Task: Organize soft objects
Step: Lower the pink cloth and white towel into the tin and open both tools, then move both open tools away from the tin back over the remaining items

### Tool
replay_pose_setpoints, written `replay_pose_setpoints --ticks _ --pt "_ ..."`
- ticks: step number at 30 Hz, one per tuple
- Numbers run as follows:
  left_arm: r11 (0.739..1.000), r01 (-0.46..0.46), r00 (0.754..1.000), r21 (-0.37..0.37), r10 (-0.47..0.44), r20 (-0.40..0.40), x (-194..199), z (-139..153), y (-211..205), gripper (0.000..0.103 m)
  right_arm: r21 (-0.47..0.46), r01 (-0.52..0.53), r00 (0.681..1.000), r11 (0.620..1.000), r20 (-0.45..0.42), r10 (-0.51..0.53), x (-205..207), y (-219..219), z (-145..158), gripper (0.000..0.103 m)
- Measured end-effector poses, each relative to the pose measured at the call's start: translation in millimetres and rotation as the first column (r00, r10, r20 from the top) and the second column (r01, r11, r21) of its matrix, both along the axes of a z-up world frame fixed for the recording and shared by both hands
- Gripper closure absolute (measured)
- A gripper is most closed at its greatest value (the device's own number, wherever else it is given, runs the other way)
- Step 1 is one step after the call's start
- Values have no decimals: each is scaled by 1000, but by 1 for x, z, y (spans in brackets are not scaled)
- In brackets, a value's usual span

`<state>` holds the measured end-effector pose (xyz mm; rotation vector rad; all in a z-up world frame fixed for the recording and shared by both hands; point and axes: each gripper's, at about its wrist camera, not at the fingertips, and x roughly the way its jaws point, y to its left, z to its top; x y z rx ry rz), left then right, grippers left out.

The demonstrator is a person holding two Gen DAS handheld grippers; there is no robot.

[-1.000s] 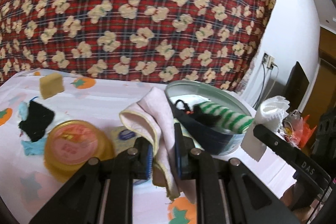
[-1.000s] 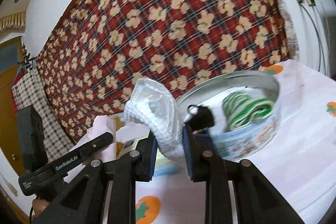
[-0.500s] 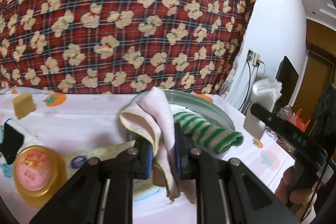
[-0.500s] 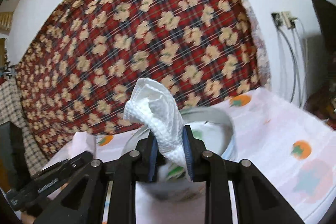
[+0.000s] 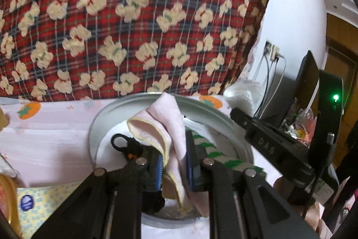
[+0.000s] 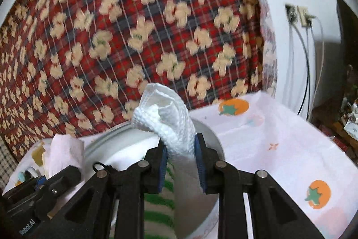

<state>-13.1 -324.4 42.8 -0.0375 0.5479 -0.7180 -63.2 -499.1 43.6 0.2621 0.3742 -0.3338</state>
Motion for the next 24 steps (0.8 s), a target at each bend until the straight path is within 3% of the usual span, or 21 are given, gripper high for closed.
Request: replay_pose_setpoints --ticks 7,10,12,13,14,16,19,24 --pt "998 -3 998 65 7 -57 16 -22 -22 89 -45 -23 998 999 -67 20 21 -1 -16 75" --pt "996 -6 998 88 11 -57 16 -27 -23 88 -36 -16 996 999 -88 13 24 0 -20 62" --pt "994 -5 999 106 10 -52 15 -29 -24 80 -54 5 998 999 -63 -9 19 2 -17 36" --pt "992 -1 999 123 7 -46 13 -29 -26 58 -77 31 999 997 -28 -33 12 5 -13 27" --pt "991 -2 999 135 7 -42 11 -29 -26 26 -89 50 999 995 -1 -50 7 6 -11 14" --pt "988 -31 999 152 32 -7 5 -26 -25 0 -105 87 994 991 81 -78 -7 8 -4 11" --pt "988 -61 994 144 47 95 -10 -17 -21 0 -75 92 989 993 121 -82 -16 6 0 11" --pt "984 -82 986 157 57 157 -18 -14 -18 0 7 97 985 995 140 -97 -20 -4 -2 11"
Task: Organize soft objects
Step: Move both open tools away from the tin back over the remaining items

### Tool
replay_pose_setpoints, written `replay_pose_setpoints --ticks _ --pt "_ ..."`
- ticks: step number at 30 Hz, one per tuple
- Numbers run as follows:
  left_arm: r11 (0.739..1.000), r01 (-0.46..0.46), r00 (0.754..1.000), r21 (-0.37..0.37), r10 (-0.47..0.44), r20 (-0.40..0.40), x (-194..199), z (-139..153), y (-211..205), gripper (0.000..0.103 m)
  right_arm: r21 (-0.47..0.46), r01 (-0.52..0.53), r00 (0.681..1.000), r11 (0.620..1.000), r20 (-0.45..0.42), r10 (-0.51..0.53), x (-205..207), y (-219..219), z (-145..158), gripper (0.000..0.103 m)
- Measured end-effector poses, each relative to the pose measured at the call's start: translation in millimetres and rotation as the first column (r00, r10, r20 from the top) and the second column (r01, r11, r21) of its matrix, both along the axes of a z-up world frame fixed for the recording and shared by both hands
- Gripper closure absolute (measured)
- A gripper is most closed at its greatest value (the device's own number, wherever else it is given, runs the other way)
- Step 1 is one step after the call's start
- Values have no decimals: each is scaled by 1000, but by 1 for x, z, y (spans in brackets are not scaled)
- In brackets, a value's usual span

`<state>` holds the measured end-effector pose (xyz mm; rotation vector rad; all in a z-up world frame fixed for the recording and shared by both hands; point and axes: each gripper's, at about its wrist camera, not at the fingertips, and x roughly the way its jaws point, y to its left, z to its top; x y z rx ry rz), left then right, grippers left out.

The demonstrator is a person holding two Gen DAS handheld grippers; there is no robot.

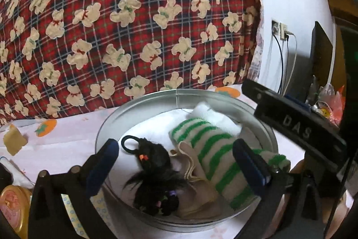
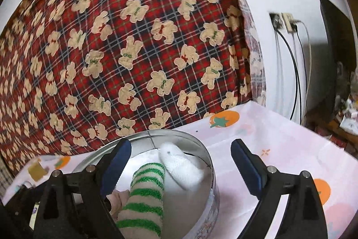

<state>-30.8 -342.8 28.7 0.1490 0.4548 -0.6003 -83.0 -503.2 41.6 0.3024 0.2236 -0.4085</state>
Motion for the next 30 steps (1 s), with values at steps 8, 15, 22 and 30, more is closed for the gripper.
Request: replay_pose_setpoints --ticks 8,15,22,30 --pt "999 -37 998 8 37 45 -5 -1 9 0 27 36 999 999 19 -37 -6 -7 -3 11" --pt "997 -75 988 24 71 134 -15 1 17 0 -68 65 996 996 60 -61 -16 5 1 11" --pt "993 -112 968 28 103 229 -26 0 29 0 -79 112 984 991 146 -99 -32 17 2 11" --pt "994 -104 971 21 97 220 -32 0 46 0 -98 145 981 985 146 -130 -40 38 1 11"
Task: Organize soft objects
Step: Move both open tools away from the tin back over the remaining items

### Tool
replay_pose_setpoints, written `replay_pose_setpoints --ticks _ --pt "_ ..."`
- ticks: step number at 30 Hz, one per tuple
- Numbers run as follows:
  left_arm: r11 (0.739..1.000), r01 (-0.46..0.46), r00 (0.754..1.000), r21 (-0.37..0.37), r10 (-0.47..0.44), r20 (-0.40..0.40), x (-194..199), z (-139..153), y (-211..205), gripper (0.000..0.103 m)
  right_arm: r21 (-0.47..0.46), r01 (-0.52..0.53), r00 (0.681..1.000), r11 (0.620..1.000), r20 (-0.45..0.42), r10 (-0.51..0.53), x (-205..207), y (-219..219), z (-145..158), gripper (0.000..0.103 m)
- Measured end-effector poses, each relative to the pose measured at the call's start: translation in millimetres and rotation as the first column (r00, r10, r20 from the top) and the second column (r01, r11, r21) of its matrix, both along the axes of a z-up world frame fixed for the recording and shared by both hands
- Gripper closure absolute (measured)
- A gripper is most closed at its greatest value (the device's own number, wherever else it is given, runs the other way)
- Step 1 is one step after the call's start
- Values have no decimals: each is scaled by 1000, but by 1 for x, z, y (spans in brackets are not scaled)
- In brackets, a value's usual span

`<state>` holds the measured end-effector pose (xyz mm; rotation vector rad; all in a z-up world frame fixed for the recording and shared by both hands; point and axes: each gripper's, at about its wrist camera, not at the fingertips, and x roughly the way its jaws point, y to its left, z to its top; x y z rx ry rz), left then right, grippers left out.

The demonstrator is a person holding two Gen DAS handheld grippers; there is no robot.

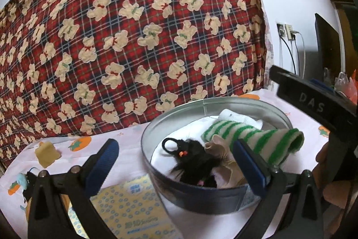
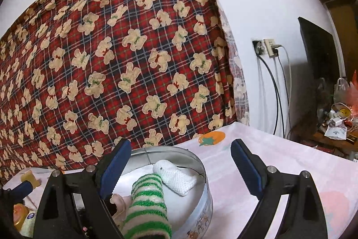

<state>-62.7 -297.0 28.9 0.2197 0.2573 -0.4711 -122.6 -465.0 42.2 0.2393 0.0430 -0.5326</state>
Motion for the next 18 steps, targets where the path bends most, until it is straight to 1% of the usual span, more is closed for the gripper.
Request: replay_pose_setpoints --ticks 4,12,15,18 --pt "1000 -11 1000 -16 11 -19 0 -1 11 0 25 6 1000 1000 6 -6 -6 4 -2 11" --pt "998 -26 999 -51 24 -43 -1 -3 36 0 -4 26 999 1000 24 -26 -15 22 0 11" --pt "997 -31 998 -64 27 -57 -1 -3 47 0 25 27 999 999 31 -28 -19 24 -1 11" --pt "997 -41 998 -59 38 -52 -1 -4 57 0 60 9 1000 998 29 -11 -20 32 -4 11"
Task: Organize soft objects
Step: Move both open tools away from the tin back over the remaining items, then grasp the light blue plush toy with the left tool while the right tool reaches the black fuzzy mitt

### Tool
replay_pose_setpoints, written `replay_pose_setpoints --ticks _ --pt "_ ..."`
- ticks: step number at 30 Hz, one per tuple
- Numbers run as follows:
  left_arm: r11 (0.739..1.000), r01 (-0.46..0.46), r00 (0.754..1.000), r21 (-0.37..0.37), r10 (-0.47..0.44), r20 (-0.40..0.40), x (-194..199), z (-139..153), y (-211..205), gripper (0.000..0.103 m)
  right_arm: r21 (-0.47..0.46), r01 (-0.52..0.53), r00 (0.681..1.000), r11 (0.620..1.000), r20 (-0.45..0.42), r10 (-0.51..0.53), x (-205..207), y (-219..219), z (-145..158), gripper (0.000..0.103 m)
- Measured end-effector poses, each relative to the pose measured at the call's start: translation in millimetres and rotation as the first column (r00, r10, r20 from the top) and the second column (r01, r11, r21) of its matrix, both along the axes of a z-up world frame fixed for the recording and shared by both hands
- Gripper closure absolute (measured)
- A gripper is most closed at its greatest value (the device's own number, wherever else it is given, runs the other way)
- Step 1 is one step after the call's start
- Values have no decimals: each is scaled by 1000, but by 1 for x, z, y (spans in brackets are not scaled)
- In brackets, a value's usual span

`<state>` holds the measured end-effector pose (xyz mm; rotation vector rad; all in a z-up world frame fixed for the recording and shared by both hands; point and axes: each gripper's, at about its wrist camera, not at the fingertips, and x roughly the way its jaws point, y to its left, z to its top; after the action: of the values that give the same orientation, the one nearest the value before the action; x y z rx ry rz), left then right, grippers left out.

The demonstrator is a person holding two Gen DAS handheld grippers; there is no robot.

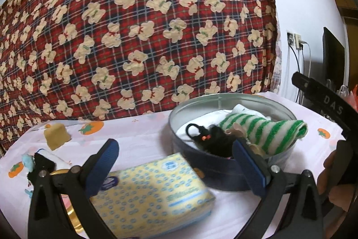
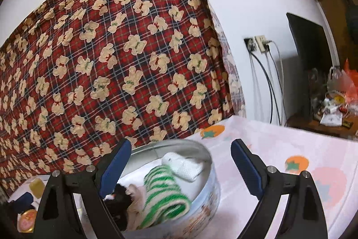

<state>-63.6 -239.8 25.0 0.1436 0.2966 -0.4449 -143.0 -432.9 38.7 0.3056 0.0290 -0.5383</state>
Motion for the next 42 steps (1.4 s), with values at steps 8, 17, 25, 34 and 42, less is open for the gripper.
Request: replay_pose_setpoints --ticks 8,17,25,34,42 --pt "1000 -28 1000 -6 28 -2 1 -1 31 0 -32 -26 1000 999 -2 26 -2 38 0 11" --pt "997 -82 997 -2 82 14 6 -2 78 0 -31 -116 993 993 -11 116 12 89 -3 11" --pt "986 -164 986 -17 164 0 23 -4 130 0 -35 -217 976 976 -19 216 28 138 -5 11" --pt "966 -258 966 -26 257 -38 50 -8 188 0 -39 -326 945 945 -44 324 49 194 -7 11" --pt "935 -354 933 -28 351 -79 77 -12 243 0 -43 -423 905 905 -73 420 73 244 -11 11"
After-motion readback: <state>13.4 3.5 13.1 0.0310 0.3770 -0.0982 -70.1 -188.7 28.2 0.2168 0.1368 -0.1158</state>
